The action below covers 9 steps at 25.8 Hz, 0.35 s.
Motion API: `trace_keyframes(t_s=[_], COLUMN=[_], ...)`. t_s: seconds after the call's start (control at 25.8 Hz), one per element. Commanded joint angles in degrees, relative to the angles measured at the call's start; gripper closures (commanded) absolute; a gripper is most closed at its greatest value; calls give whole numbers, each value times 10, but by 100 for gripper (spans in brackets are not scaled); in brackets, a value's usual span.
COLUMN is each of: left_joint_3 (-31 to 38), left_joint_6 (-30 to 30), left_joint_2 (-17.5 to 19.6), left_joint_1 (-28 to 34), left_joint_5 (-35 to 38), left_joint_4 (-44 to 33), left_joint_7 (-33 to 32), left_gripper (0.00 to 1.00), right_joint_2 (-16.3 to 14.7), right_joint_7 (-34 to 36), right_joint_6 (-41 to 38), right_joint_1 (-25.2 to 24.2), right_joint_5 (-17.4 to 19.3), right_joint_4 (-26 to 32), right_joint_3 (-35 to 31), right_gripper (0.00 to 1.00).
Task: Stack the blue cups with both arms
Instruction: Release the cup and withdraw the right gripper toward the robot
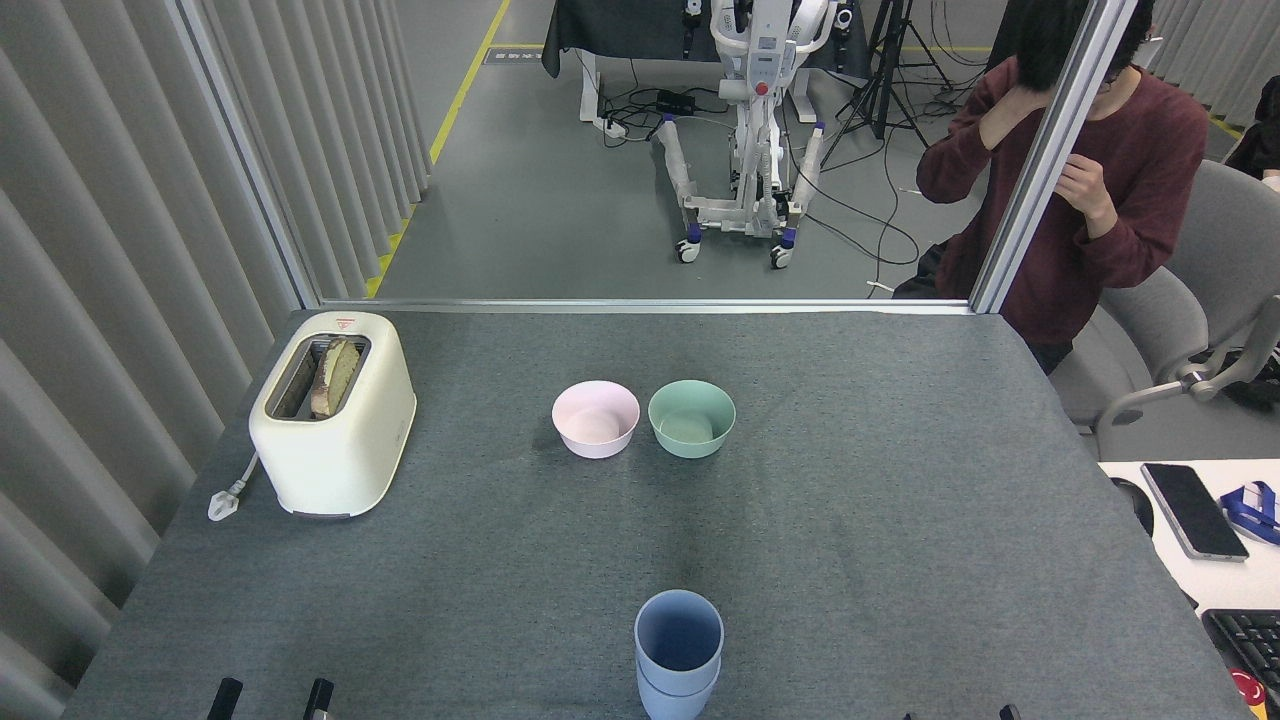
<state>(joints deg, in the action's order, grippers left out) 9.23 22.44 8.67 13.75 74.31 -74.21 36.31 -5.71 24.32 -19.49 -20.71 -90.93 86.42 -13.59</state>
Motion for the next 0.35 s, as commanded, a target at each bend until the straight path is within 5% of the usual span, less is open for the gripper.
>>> trace_keyframes(t_s=[0.0, 0.16, 0.31], left_joint_3=[0, -1, -3], left_joint_6=[2, 3, 3], left_joint_2=[2, 5, 5], left_joint_1=[31, 106, 173], left_joint_5=[-1, 8, 15], left_joint_4=[-45, -106, -139], left_joint_7=[-9, -41, -78], left_gripper=[0, 2, 2], right_joint_2=[-2, -11, -12], right_joint_7=[31, 67, 72], right_joint_6=[-16, -16, -13], right_joint_1=[-60, -105, -125], right_joint_5=[5, 44, 46], right_joint_4=[44, 58, 56], right_joint_3=[-7, -6, 1], right_gripper=[0, 0, 0])
